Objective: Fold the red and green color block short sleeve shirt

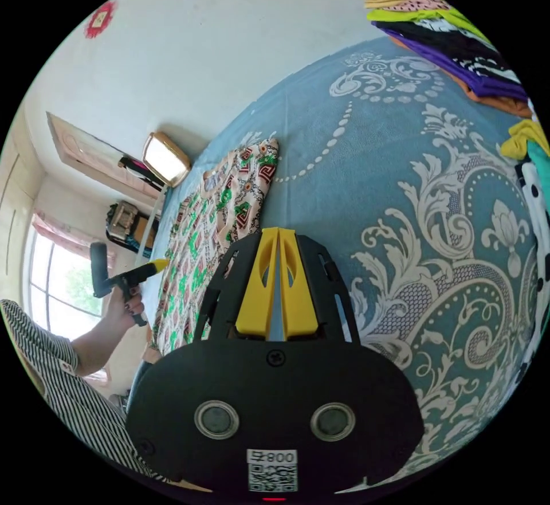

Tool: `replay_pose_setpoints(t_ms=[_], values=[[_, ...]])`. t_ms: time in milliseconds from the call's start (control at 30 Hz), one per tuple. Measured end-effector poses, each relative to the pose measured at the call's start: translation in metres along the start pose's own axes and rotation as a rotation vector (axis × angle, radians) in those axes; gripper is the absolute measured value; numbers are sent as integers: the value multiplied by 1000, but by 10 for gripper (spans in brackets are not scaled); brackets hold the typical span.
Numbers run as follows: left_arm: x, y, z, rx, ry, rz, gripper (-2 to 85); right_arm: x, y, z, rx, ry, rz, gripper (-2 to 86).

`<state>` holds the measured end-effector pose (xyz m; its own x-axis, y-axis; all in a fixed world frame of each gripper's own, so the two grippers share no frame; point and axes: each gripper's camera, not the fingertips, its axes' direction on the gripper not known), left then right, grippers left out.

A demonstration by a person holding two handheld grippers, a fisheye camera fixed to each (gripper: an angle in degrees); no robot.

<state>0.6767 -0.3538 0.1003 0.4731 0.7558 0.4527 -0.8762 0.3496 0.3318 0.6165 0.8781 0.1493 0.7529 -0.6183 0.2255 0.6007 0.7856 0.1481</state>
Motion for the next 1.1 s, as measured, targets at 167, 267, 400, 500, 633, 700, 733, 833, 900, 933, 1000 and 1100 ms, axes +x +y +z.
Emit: replay_pose_setpoints(t_ms=[167, 267, 400, 500, 633, 700, 733, 833, 900, 933, 1000, 1100], values=[[-108, 82, -107, 199, -65, -321, 13, -30, -26, -42, 1, -48, 32, 0], [-167, 118, -154, 309, -61, -454, 32, -48, -43, -67, 0, -85, 82, 0], [-241, 153, -197, 403, -18, -596, 60, -98, -63, -103, -14, 30, 103, 1], [-297, 175, -221, 452, 44, -670, 73, -161, -91, -120, -38, 50, 43, 1], [-356, 195, -244, 490, 126, -697, 65, -282, -151, -113, -115, 67, -142, 4], [-373, 204, -255, 520, 170, -686, 55, -338, -179, -102, -143, 48, -228, 7], [-384, 210, -261, 538, 210, -694, 49, -375, -198, -92, -163, 25, -287, 10], [-409, 224, -274, 570, 276, -712, 32, -468, -241, -59, -231, -14, -431, 20], [-419, 232, -282, 598, 307, -695, 26, -522, -264, -36, -285, -24, -505, 27], [-425, 235, -289, 605, 309, -685, 23, -558, -279, -21, -316, -43, -551, 31], [-431, 239, -299, 604, 300, -665, 20, -612, -298, 2, -359, -39, -631, 36], [-440, 245, -312, 604, 321, -623, 17, -695, -328, 39, -410, 22, -761, 46]])
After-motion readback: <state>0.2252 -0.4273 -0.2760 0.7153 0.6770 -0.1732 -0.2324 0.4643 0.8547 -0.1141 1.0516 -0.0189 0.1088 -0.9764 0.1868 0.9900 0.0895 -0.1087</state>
